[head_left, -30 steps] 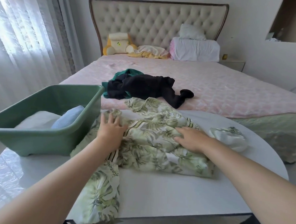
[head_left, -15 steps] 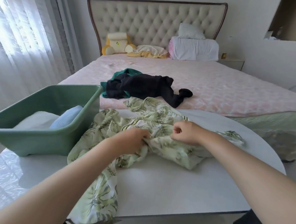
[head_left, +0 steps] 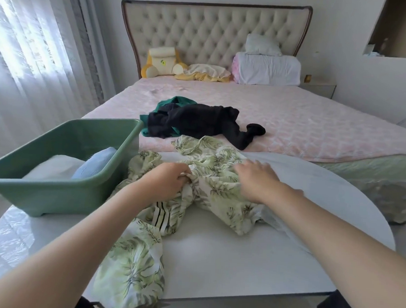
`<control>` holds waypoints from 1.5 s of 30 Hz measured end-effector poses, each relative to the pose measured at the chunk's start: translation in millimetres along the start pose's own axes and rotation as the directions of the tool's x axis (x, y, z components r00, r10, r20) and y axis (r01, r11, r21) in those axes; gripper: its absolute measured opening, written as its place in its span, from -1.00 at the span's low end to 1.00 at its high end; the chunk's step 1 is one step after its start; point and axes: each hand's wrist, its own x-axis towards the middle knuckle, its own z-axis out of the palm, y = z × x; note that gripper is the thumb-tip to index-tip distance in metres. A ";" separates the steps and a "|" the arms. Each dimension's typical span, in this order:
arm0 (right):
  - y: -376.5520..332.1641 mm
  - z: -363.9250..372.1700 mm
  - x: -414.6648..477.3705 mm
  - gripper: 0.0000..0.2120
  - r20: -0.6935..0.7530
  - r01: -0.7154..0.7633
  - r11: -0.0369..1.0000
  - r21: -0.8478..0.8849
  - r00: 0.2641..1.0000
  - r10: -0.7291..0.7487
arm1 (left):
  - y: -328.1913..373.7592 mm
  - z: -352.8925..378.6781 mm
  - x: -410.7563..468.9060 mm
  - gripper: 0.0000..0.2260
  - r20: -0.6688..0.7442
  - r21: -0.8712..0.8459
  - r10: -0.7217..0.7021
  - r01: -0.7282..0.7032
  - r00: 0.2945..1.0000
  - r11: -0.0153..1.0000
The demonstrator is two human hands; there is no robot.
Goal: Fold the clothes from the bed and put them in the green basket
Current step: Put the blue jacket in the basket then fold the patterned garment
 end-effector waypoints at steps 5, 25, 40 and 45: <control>-42.6 -8.1 -7.3 -0.13 -0.105 0.268 0.773 0.575 0.961 -0.255 | 11.4 6.1 1.8 -0.77 -0.085 -0.496 0.031 -0.070 0.996 0.865; -48.4 13.8 -7.6 -0.24 -0.040 0.428 0.868 0.251 0.901 -0.432 | -7.3 -9.9 -14.0 -0.71 0.302 0.213 -0.133 0.069 0.944 0.975; 8.3 -3.8 29.8 -0.78 0.047 -0.405 0.462 0.789 0.790 0.612 | -45.2 -5.2 10.4 -0.41 -0.247 -0.196 -0.145 0.098 0.958 0.976; -2.2 5.6 28.0 -0.22 -0.503 0.044 0.904 0.425 0.842 0.195 | -49.6 8.6 16.1 -0.44 -0.037 -0.036 -0.345 0.344 0.938 0.938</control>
